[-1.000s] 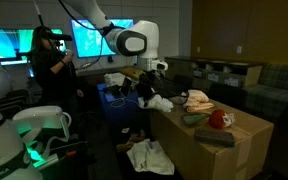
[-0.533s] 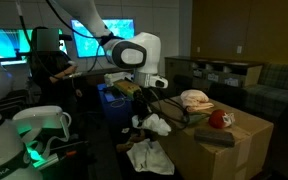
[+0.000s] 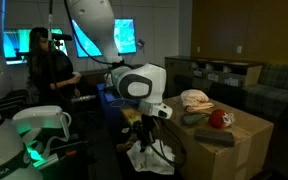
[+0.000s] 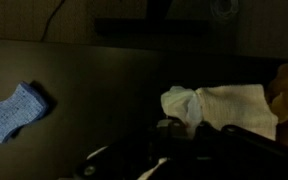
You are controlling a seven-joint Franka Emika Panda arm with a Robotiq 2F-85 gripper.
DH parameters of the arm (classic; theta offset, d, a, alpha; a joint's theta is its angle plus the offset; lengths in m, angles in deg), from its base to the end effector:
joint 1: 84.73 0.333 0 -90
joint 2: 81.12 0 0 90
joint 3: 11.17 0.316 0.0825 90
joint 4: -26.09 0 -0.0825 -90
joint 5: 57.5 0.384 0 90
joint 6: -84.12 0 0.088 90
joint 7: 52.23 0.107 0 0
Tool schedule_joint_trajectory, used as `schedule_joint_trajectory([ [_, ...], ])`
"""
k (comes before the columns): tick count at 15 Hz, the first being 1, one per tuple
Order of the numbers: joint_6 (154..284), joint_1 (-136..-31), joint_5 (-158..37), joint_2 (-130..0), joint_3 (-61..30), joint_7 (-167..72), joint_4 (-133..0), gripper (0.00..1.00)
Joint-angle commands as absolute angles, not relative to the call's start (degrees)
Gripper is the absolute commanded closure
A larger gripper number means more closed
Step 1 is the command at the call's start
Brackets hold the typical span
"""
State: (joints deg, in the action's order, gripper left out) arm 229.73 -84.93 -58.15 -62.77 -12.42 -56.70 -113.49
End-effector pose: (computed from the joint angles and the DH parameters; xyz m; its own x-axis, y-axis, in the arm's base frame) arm 0.4615 -0.0122 0.1588 0.9749 0.0622 -0.2136 0.0625 -0.9980 -0.0055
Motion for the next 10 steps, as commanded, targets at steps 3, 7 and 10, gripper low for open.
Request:
schedule_joint_trajectory([
  [3, 236.5, -83.8, -62.3, -50.7, -16.3, -49.2, -107.4, 0.97],
  [7, 237.3, -83.1, -63.0, -46.4, -18.2, -47.2, -104.8, 0.95],
  [10, 237.6, -82.9, -62.6, -44.4, -18.7, -46.3, -103.3, 0.95],
])
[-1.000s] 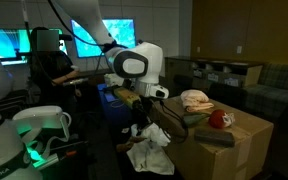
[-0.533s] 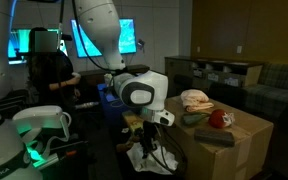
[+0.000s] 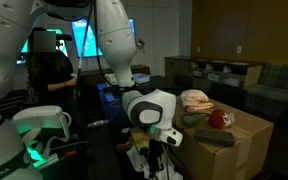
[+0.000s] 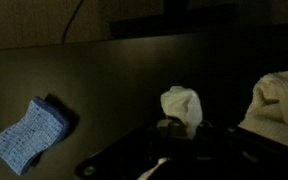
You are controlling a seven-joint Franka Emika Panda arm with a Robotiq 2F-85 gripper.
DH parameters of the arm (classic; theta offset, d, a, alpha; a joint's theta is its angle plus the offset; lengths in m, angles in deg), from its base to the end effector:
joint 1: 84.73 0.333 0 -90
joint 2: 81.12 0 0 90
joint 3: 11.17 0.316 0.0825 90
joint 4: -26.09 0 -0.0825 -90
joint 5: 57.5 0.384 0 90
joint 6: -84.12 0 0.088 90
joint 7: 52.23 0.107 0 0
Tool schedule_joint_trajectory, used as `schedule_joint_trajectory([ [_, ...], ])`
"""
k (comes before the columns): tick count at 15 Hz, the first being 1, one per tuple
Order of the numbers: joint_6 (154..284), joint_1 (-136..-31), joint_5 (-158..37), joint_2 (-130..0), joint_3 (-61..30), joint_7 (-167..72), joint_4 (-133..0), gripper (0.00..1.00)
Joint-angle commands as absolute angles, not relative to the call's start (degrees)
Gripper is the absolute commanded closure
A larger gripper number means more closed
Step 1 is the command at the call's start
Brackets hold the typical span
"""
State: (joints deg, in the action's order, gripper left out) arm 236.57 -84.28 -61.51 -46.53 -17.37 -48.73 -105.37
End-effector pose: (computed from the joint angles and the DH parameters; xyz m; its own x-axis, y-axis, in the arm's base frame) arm 0.4782 -0.0532 0.0705 0.9685 -0.0922 -0.2312 -0.0725 -0.9931 0.0925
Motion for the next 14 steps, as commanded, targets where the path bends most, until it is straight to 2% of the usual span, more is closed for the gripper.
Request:
schedule_joint_trajectory([
  [1, 237.6, -82.9, -62.4, -43.9, -18.8, -46.0, -102.9, 0.95],
  [7, 239.1, -82.0, -62.2, -42.4, -19.5, -43.4, -101.8, 0.94],
  [8, 239.9, -81.6, -62.3, -42.2, -19.9, -42.6, -101.7, 0.88],
  [9, 240.5, -81.3, -62.3, -42.0, -20.2, -42.0, -101.7, 0.68],
  [11, 241.7, -80.5, -62.3, -41.5, -21.1, -40.8, -101.5, 0.56],
  [14, 243.2, -79.1, -62.4, -40.7, -22.8, -39.0, -101.4, 0.34],
])
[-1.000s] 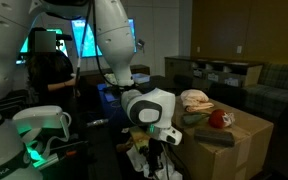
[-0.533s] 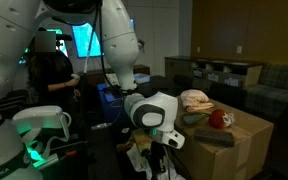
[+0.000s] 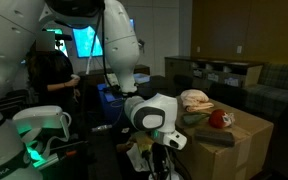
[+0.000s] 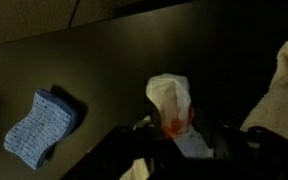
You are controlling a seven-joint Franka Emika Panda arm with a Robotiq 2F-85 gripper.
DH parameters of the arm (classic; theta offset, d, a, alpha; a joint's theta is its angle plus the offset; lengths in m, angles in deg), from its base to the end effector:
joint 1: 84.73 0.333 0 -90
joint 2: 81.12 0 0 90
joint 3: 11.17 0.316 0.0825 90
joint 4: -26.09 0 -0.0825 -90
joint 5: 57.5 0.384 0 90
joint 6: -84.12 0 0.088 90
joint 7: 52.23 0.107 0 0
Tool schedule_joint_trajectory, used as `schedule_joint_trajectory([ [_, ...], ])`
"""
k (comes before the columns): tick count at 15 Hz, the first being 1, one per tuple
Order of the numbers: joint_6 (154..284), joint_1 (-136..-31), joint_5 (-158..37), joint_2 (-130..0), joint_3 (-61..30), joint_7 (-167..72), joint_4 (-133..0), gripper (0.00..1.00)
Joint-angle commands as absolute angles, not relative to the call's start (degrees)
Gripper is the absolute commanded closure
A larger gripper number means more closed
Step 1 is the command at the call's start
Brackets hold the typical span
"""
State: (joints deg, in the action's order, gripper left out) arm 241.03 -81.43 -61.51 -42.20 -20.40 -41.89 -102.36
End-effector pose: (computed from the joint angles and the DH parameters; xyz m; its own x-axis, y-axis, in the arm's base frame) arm 0.4931 -0.0593 0.0534 0.9673 -0.1987 -0.1576 -0.1760 -0.9734 0.1468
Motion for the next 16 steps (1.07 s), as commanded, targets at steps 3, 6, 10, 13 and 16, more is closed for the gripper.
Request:
schedule_joint_trajectory([
  [3, 243.6, -78.4, -62.2, -40.8, -23.7, -38.1, -101.5, 0.10],
  [6, 243.5, -78.3, -62.0, -41.9, -24.1, -38.0, -102.1, 0.00],
  [10, 243.5, -79.1, -61.5, -45.4, -23.2, -39.1, -104.1, 0.00],
  [13, 243.4, -79.2, -61.5, -48.8, -22.3, -39.6, -106.4, 0.00],
  [16, 243.5, -78.9, -61.5, -52.1, -21.3, -39.5, -109.1, 0.00],
])
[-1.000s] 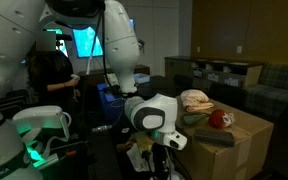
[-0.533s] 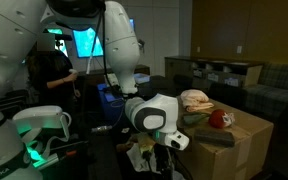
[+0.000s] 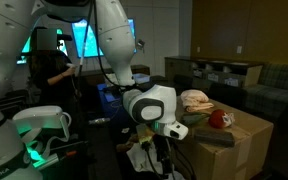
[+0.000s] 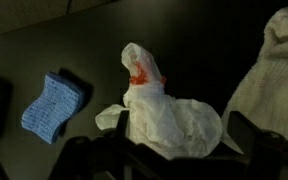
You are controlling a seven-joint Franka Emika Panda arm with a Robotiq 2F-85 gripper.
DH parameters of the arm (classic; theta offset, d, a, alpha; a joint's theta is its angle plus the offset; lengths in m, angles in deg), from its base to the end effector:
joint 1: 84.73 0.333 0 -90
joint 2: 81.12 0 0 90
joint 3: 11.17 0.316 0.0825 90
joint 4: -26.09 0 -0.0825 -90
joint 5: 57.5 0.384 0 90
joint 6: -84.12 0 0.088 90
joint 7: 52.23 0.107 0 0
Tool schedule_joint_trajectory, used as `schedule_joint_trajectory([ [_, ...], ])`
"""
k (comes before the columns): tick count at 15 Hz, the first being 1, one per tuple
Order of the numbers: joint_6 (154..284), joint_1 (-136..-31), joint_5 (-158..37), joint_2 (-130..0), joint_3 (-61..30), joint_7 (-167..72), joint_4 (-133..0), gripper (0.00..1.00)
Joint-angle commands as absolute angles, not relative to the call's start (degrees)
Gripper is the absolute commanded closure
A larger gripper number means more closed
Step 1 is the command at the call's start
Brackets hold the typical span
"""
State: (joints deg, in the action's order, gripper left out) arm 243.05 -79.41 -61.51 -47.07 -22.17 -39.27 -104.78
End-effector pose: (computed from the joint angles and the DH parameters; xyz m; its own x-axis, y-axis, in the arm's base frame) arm 0.5006 -0.0567 0.0891 0.9695 -0.2341 -0.0722 -0.2220 -0.9642 0.1451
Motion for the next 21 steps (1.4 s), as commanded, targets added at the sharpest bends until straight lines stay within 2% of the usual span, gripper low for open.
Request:
schedule_joint_trajectory([
  [1, 243.4, -79.2, -61.0, -53.1, -20.4, -39.6, -109.9, 0.00],
  [7, 243.4, -81.3, -56.1, -56.3, -12.8, -41.2, -114.0, 0.00],
  [12, 245.6, -83.4, -46.8, -54.1, -4.4, -42.6, -113.7, 0.00],
  [21, 258.4, -82.1, -39.9, -45.2, 0.8, -40.5, -110.6, 0.00],
])
